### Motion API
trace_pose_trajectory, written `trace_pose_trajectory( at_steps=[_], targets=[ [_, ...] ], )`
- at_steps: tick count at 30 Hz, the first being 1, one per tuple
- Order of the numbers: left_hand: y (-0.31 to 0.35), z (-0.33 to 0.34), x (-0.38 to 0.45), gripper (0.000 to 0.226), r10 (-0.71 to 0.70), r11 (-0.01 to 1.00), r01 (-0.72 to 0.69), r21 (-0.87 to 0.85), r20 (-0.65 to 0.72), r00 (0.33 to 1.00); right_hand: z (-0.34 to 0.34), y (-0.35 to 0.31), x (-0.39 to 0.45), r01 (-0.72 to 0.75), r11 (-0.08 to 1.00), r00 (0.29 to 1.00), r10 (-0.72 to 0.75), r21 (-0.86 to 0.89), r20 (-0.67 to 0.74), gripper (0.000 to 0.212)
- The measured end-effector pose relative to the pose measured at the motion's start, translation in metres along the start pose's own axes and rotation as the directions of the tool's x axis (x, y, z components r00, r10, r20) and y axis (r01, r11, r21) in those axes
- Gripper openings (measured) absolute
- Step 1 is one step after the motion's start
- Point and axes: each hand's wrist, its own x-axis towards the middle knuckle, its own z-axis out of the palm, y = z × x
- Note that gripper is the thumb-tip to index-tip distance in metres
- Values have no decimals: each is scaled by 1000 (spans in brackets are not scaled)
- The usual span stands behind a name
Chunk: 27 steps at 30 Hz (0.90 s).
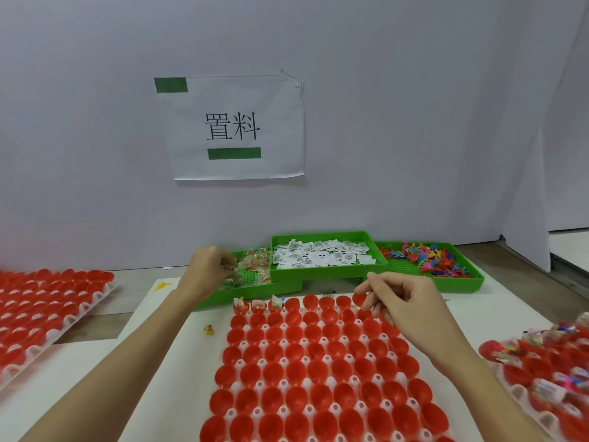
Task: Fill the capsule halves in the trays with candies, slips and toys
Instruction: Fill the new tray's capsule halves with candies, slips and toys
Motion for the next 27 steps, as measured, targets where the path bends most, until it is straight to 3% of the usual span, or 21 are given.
trace_pose_trajectory(
  at_steps=[4, 8, 10, 13, 18, 22, 27],
  targets=[
    [13, -22, -27, 16, -131, 951, 57, -303, -231, 964, 0, -1, -1, -2, 1000, 1000, 2, -7, 13, 31],
    [35, -38, -88, 10, -210, 755, 58, -653, -158, 965, 0, -2, -1, 4, 999, 1000, -3, -36, 26, 31],
    [46, -43, -122, 12, -200, 678, 63, -732, -102, 974, 2, -3, -2, 10, 998, 999, -7, -63, 36, 30],
    [60, -45, -161, 10, -178, 599, 67, -798, -51, 983, 5, -5, -4, 16, 995, 999, -12, -94, 44, 28],
    [65, -38, -181, 17, -109, 611, 23, -792, -56, 992, 19, -7, 5, 70, 954, 997, -75, -290, -8, 15],
    [62, -36, -183, 14, -96, 638, -33, -769, -122, 988, 39, -7, 53, 111, 841, 994, -97, -529, 54, 16],
    [58, -37, -184, 17, -95, 638, -61, -768, -156, 983, 58, 2, 120, 55, 672, 990, 59, -739, 128, 20]
  ],
)
